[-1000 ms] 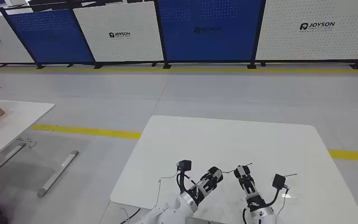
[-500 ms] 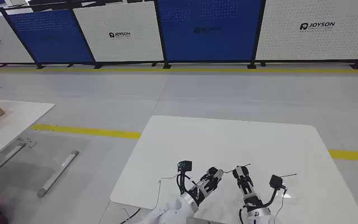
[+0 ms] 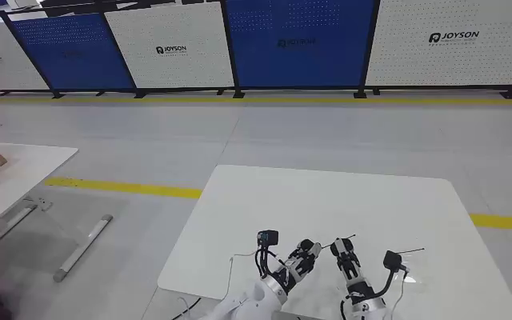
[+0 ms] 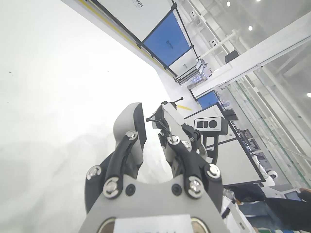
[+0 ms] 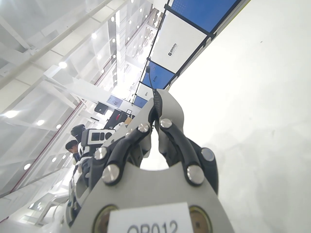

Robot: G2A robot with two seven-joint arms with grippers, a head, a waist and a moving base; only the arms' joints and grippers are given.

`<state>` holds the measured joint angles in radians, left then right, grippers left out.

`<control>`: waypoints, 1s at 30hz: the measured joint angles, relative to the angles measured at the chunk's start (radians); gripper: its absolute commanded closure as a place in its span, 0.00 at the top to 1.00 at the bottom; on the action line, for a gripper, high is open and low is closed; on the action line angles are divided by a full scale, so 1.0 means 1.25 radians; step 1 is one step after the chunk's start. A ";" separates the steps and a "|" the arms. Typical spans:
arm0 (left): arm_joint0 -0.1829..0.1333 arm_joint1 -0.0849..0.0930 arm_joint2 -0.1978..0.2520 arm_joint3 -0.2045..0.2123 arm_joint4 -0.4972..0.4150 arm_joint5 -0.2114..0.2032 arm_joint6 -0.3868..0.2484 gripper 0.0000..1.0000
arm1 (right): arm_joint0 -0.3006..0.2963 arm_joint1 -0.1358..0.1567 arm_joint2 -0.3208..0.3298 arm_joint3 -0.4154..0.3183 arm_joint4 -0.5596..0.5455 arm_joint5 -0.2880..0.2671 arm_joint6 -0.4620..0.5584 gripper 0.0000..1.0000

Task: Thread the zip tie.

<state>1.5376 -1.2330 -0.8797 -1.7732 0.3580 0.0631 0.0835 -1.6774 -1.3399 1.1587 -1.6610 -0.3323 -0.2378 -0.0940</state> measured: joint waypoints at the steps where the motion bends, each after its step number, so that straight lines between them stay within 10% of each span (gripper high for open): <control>1: -0.001 -0.001 0.002 0.002 0.001 0.001 0.000 0.13 | -0.001 0.000 0.001 -0.001 0.001 -0.002 0.000 0.00; 30: -0.007 -0.011 0.013 0.009 0.008 -0.009 0.000 0.00 | 0.001 0.001 0.013 0.000 0.044 -0.023 0.051 0.00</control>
<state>1.5287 -1.2473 -0.8628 -1.7618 0.3682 0.0518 0.0832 -1.6765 -1.3387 1.1750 -1.6608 -0.2769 -0.2664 -0.0309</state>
